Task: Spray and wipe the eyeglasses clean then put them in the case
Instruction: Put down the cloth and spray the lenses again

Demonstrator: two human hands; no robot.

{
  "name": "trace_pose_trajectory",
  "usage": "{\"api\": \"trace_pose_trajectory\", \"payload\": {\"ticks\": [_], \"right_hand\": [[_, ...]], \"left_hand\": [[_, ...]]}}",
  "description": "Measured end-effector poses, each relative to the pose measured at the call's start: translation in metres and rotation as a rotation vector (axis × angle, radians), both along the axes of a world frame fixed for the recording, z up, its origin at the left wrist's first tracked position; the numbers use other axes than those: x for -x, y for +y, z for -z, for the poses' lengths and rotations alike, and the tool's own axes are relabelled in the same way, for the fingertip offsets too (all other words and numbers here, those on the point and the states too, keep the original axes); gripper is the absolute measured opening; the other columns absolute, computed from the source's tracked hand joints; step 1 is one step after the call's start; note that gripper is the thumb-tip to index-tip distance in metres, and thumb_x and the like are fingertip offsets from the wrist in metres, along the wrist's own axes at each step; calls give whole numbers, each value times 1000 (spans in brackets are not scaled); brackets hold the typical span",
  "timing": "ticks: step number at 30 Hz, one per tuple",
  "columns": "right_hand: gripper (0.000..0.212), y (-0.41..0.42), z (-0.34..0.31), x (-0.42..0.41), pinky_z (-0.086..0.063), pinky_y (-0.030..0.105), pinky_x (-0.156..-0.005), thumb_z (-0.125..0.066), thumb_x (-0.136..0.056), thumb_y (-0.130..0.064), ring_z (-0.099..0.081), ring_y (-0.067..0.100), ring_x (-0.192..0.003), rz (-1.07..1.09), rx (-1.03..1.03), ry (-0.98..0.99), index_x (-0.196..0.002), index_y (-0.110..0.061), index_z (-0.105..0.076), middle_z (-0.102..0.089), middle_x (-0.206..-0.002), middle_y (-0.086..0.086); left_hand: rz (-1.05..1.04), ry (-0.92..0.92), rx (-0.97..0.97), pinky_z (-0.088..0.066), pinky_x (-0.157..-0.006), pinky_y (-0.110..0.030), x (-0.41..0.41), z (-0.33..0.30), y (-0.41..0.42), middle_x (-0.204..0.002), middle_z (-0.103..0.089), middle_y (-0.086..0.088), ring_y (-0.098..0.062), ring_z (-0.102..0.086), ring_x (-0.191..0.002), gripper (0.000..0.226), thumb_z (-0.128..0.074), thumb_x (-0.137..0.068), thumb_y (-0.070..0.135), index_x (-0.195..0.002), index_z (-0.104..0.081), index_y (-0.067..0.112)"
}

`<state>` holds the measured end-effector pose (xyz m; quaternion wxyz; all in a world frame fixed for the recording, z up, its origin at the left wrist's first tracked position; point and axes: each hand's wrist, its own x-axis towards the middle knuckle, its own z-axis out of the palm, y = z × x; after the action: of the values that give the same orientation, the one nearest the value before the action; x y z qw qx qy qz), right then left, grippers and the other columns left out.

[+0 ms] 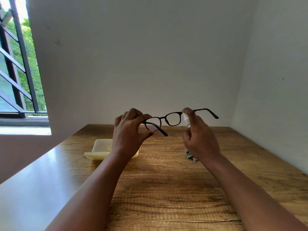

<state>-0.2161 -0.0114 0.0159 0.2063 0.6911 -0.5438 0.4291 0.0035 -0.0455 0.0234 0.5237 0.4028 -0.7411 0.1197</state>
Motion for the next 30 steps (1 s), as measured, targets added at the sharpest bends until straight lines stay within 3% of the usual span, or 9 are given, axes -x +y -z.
{"api": "trace_pose_trajectory", "payload": {"ticks": [4,10,18,28,30], "right_hand": [[72,2,-1,-2,-50,34,-43,-58,-86,-7,-52,18,-56,-31,42,-28,-142,-34,-22,-56,-96,4],[70,7,0,-20,-34,19,-36,-57,-86,-10,-43,12,-49,-72,44,134,-145,-31,-25,-53,-93,2],[68,8,0,-29,-22,18,-35,-66,-81,-8,-39,12,-48,19,55,274,-138,-26,-34,-52,-86,4],[69,6,-1,-22,-16,15,-35,-63,-80,-5,-33,12,-50,46,121,197,-139,-25,-32,-53,-87,4],[72,5,0,-20,-23,17,-34,-62,-81,-8,-36,11,-48,21,104,184,-142,-27,-29,-54,-91,3]], "left_hand": [[0,1,-5,-30,-93,-31,0,1,0,-100,-57,8,-15,-57,-100,53,-88,-61,35,-111,-72,26],[-17,-24,-15,-32,-93,-31,2,0,-1,-100,-56,9,-14,-57,-101,55,-86,-61,42,-112,-71,28],[-23,-55,-20,-31,-95,-31,2,1,0,-100,-54,12,-13,-55,-102,54,-84,-64,45,-114,-69,30],[-22,-45,-26,-28,-94,-28,2,1,0,-100,-55,12,-13,-55,-102,52,-83,-65,44,-113,-70,30],[-33,-35,-29,-28,-95,-29,1,1,0,-101,-55,11,-13,-55,-103,51,-84,-65,43,-113,-70,30]]}}
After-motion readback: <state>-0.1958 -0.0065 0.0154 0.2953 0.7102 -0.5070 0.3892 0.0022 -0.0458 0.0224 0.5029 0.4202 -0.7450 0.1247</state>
